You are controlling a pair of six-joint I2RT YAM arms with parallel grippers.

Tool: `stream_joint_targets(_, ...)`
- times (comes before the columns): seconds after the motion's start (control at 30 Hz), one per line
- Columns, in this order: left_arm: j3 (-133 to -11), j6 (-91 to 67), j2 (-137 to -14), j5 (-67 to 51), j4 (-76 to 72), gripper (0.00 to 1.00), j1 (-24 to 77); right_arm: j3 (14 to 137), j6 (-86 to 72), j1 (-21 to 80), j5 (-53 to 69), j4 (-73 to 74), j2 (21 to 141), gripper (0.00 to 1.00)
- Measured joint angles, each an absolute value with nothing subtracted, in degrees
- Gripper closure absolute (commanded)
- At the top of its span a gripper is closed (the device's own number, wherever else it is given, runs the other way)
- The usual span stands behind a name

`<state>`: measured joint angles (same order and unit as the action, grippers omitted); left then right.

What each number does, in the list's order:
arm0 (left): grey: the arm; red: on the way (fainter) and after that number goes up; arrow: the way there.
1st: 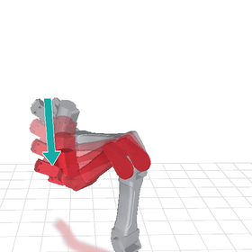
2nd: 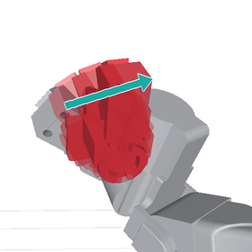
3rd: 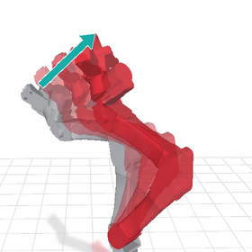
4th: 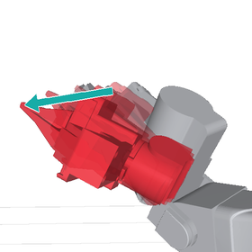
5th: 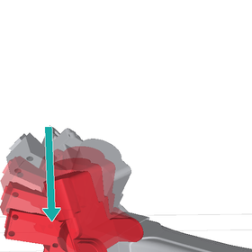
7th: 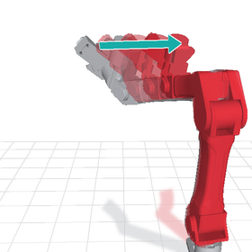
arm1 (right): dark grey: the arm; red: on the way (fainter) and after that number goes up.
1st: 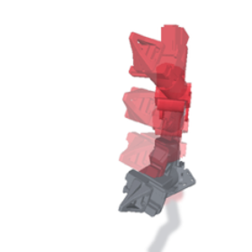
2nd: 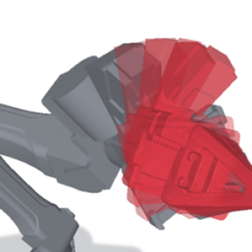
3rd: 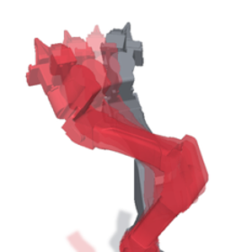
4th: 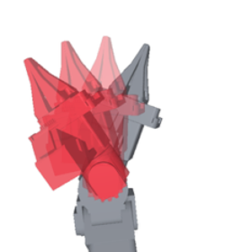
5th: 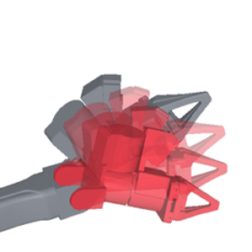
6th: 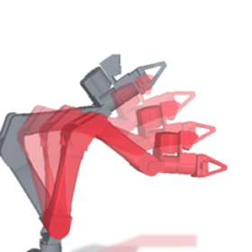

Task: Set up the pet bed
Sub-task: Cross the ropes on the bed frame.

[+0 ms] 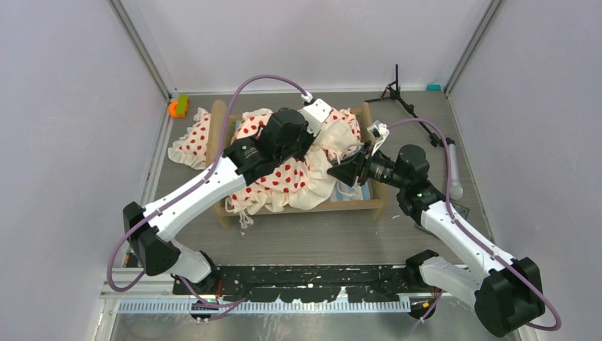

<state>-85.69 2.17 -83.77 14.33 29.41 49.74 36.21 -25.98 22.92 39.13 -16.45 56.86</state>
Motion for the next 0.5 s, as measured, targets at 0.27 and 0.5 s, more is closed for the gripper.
stream_joint_targets(0.27,-85.82,2.15,-83.77,14.11,29.39,1.00,49.21,35.48,-30.59,22.92,47.05,-23.20,61.45,0.52)
stream_joint_targets(0.5,-86.17,2.04,-83.90,13.91,29.39,1.00,48.60,34.70,-37.60,23.18,52.80,-29.54,61.34,0.52)
